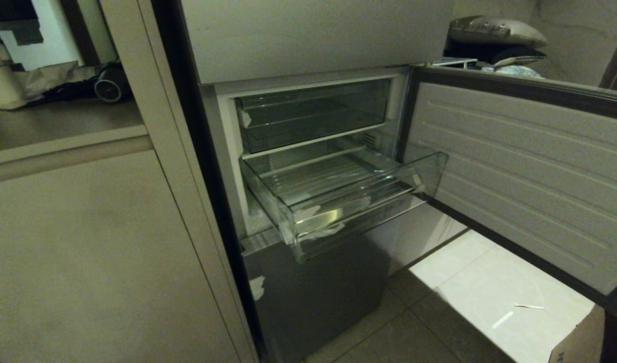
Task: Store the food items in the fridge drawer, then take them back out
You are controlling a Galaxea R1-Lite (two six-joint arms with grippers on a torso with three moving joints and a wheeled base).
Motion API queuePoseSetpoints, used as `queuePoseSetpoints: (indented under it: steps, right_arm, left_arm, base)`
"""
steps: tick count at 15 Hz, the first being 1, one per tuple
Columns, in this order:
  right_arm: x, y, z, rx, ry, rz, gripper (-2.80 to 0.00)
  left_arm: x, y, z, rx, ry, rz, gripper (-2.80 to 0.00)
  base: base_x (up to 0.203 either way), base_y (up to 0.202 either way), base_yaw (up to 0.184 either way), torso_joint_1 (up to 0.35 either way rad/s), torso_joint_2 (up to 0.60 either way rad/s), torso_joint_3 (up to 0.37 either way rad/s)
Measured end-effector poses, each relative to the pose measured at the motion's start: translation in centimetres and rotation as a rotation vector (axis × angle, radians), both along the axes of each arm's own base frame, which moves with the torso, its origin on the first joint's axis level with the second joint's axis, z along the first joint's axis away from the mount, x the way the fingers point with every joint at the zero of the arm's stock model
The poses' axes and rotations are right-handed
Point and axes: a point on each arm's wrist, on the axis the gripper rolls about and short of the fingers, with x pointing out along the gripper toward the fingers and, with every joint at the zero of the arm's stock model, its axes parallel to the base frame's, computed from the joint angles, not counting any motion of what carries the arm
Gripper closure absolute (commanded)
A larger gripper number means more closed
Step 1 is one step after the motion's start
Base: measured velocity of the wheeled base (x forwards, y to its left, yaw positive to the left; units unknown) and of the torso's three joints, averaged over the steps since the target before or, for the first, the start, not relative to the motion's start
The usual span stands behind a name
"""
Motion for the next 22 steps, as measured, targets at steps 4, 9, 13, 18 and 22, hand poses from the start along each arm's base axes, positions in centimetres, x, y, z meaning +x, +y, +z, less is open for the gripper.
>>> queuePoseSetpoints:
  steps: [4,9,13,18,22]
  right_arm:
    - [0.7,-1.0,-0.4,-0.012,0.005,0.016,-2.80]
    - [0.8,-1.6,-1.2,-0.002,0.009,0.016,-2.80]
    - [0.8,-1.6,-1.6,0.006,0.022,0.014,-2.80]
    - [0.7,-1.4,-2.2,0.026,0.032,0.013,-2.80]
    - [0.5,-1.4,-2.6,0.037,0.034,0.003,-2.80]
  left_arm:
    - [0.0,0.0,0.0,0.000,0.000,0.000,0.00]
    - [0.0,0.0,0.0,0.000,0.000,0.000,0.00]
    - [0.0,0.0,0.0,0.000,0.000,0.000,0.00]
    - [0.0,0.0,0.0,0.000,0.000,0.000,0.00]
    - [0.0,0.0,0.0,0.000,0.000,0.000,0.00]
  base:
    - [0.000,0.000,0.000,0.000,0.00,0.000]
    - [0.000,0.000,0.000,0.000,0.00,0.000]
    - [0.000,0.000,0.000,0.000,0.00,0.000]
    - [0.000,0.000,0.000,0.000,0.00,0.000]
    - [0.000,0.000,0.000,0.000,0.00,0.000]
